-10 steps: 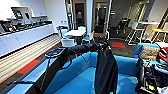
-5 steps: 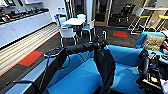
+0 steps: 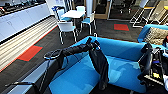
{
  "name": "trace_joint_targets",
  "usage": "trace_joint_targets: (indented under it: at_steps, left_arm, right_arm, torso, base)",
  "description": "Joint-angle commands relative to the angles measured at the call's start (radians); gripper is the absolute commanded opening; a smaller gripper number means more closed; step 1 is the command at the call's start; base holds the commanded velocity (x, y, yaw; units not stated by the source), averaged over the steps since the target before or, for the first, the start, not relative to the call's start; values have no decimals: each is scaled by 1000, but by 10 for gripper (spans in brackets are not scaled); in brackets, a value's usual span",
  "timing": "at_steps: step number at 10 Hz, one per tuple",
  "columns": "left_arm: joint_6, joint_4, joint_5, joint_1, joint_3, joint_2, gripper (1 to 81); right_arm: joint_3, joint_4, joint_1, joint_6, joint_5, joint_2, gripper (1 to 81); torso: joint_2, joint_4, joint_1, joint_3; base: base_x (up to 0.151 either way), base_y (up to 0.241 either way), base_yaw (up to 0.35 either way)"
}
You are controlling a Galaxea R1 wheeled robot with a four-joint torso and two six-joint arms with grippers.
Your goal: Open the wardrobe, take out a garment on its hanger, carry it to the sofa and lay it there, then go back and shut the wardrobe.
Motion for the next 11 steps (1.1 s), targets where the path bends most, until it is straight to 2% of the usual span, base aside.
trace_joint_targets:
  at_steps: [1,2,3,4,5,6,7,8,9,11]
  left_arm:
    - [-6,83,-6,-140,-44,40,10]
    - [-6,86,-6,-125,-49,-3,10]
    - [-6,104,-5,-108,-50,-43,10]
    - [-6,112,0,-91,-49,-69,10]
    - [-6,124,2,-73,-43,-100,10]
    - [-4,127,2,-60,-41,-121,10]
    - [-4,138,2,-53,-41,-132,10]
    - [-4,153,2,-48,-44,-144,10]
    - [-4,162,2,-42,-44,-159,10]
    - [-4,182,2,-25,-43,-221,10]
  right_arm:
    - [10,1,-9,-1,-74,2,811]
    - [10,0,-10,-1,-74,2,811]
    - [12,0,-10,-1,-74,2,811]
    - [14,1,-10,-1,-74,2,811]
    - [14,0,-9,-1,-74,2,811]
    - [14,3,-9,-1,-74,2,811]
    - [12,4,-10,-1,-74,2,811]
    - [14,6,-10,-1,-73,2,811]
    - [14,6,-13,-1,-73,2,811]
    - [15,6,-16,-1,-71,2,811]
  torso:
    - [0,0,0,0]
    - [0,0,0,0]
    - [0,33,0,0]
    - [0,36,0,0]
    - [0,49,0,0]
    - [0,92,0,0]
    - [0,46,0,0]
    - [0,63,0,0]
    - [0,72,0,0]
    - [0,74,0,0]
  base:
    - [0,0,0]
    - [0,0,0]
    - [0,0,0]
    - [0,0,0]
    - [0,0,0]
    - [0,0,0]
    - [0,0,0]
    - [0,0,0]
    - [0,0,0]
    - [0,0,0]
